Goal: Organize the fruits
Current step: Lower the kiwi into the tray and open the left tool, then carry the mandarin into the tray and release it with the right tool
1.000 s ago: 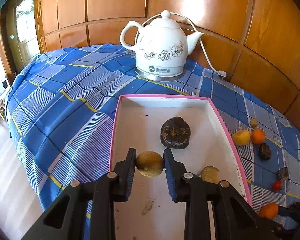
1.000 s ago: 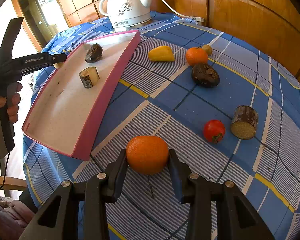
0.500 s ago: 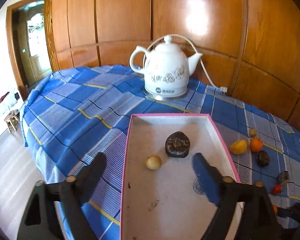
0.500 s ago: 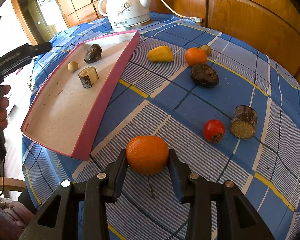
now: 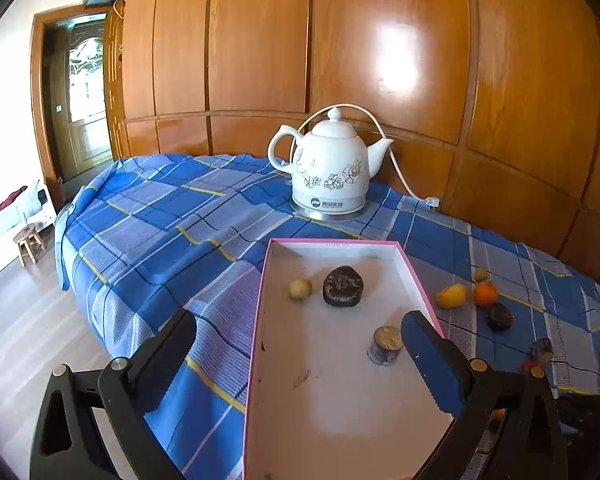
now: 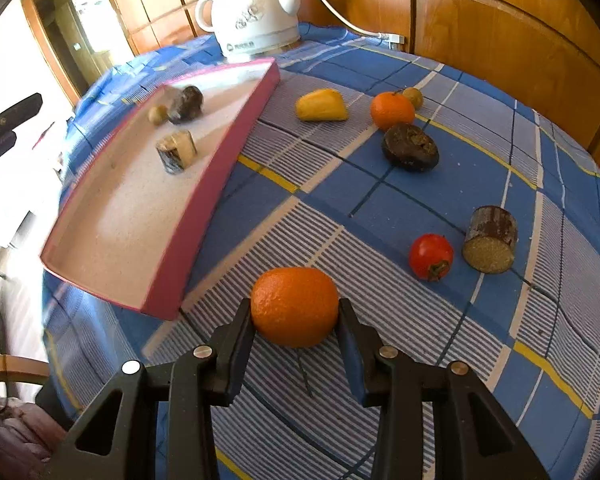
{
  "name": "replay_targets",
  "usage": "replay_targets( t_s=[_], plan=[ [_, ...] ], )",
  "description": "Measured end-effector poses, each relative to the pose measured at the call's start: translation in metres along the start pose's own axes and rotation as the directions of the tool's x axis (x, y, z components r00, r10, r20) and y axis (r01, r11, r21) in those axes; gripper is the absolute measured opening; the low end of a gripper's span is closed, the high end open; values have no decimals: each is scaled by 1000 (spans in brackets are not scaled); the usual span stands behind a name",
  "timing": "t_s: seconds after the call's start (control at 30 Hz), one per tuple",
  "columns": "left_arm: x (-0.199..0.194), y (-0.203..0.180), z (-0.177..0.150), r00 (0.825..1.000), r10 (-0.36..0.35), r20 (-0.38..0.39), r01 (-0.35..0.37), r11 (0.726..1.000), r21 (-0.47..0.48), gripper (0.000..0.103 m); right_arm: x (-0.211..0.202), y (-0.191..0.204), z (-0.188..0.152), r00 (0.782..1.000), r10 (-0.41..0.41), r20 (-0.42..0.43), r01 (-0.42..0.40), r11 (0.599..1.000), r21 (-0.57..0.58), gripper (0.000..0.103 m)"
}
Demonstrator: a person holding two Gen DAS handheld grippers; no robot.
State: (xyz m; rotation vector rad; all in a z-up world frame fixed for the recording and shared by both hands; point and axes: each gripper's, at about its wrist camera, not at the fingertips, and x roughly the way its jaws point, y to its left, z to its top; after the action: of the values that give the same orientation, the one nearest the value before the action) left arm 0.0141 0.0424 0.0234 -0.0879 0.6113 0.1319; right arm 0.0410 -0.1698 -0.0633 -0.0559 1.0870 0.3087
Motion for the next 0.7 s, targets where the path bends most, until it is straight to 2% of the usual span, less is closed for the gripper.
replay_targets(
  t_s=[0.13, 0.33, 0.53, 0.7],
  plan=[
    [-4, -1, -4, 1000, 11, 5, -11, 1000, -10, 103, -1, 1, 0, 1000, -9, 5, 9, 1000, -1, 40],
    [-9, 0, -4, 997, 69, 41, -68, 997, -22, 103, -1, 1, 0, 1000, -13, 5, 13, 1000, 0, 40],
    [-10, 4, -7, 993, 106, 44, -104, 994, -27, 103, -3, 2, 0, 1000, -16, 9, 16, 1000, 13, 39],
    [-11, 7, -9, 993, 110, 37, -109, 993, -33, 103, -16, 0, 8, 999, 2, 48, -4, 999, 39, 39]
  ],
)
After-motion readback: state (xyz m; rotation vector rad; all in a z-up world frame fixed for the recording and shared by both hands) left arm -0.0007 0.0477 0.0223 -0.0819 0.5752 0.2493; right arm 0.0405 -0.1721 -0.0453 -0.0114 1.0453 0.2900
